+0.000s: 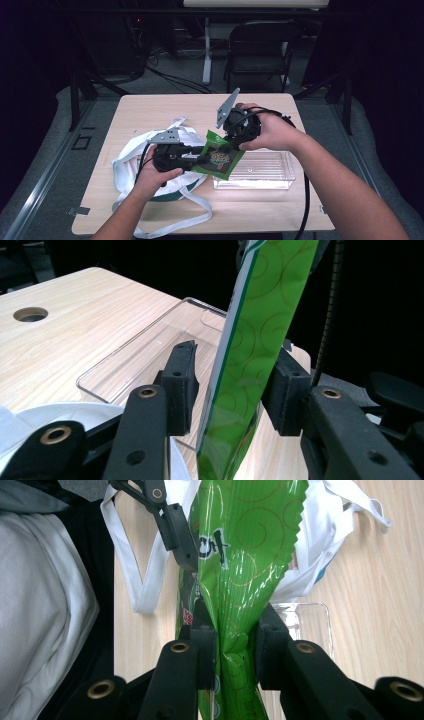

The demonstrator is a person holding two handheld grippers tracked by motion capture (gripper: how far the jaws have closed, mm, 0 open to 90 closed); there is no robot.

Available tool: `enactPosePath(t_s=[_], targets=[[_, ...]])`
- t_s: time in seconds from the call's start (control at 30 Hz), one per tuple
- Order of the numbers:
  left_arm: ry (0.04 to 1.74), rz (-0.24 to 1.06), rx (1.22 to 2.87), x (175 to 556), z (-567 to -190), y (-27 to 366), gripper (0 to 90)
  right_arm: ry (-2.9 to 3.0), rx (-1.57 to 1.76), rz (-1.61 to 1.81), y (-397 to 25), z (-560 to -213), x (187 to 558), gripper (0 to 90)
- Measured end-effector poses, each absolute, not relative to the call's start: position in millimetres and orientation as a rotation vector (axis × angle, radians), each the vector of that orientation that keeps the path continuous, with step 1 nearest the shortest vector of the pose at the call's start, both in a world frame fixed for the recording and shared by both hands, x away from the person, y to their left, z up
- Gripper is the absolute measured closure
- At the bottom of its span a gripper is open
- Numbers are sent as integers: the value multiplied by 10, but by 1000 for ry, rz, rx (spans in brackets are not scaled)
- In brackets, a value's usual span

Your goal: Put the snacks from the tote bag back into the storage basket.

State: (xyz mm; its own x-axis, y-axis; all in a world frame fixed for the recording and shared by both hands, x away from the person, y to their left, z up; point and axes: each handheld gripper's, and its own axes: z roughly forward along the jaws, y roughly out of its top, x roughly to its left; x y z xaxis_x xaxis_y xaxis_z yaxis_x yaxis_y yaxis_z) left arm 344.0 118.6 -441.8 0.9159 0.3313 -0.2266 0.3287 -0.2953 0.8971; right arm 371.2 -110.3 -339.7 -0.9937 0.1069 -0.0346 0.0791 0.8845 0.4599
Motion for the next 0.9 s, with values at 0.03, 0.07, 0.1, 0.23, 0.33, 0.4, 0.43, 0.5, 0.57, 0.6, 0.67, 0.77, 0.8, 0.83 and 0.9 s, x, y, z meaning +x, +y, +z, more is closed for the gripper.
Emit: enactPosePath(t_s=[0.03,0.07,0.1,0.23,0.33,0.4,0.43,0.5,0.57,0.6,0.67,0.77,0.8,0.83,0.9], targets=[[494,4,1898,3439,-4424,1193,583,2993,154,709,-1110,-3380,3709,751],[496,3,1893,3440,-4428,1194,581,2988,150,703,-1112,-3376,3711,751],[499,6,1893,3441,-4428,1201,574,2988,143,689,-1114,-3367,3714,751],[513,3,1878,3446,-4433,1232,561,2982,151,680,-1126,-3351,3715,751],[514,5,1887,3452,-4436,1255,556,2978,156,654,-1133,-3339,3716,750],[523,8,1883,3449,-4437,1286,550,2977,153,627,-1135,-3333,3719,750],[524,10,1885,3447,-4434,1300,548,2975,154,618,-1137,-3331,3719,750],[530,0,1870,3440,-4441,1325,539,2976,159,605,-1141,-3329,3721,750],[541,2,1870,3437,-4452,1359,536,2973,155,578,-1144,-3330,3725,750],[541,2,1870,3437,-4452,1359,535,2973,156,571,-1146,-3333,3725,750],[552,6,1865,3437,-4469,1395,534,2973,164,568,-1149,-3338,3724,750],[583,7,1860,3438,-4508,1485,539,2964,170,542,-1177,-3327,3740,750],[583,7,1860,3438,-4508,1485,547,2959,163,522,-1183,-3317,3743,750],[609,11,1861,3436,-4529,1538,553,2952,163,517,-1196,-3318,3746,750],[617,12,1864,3436,-4538,1562,560,2943,157,498,-1219,-3313,3757,750]])
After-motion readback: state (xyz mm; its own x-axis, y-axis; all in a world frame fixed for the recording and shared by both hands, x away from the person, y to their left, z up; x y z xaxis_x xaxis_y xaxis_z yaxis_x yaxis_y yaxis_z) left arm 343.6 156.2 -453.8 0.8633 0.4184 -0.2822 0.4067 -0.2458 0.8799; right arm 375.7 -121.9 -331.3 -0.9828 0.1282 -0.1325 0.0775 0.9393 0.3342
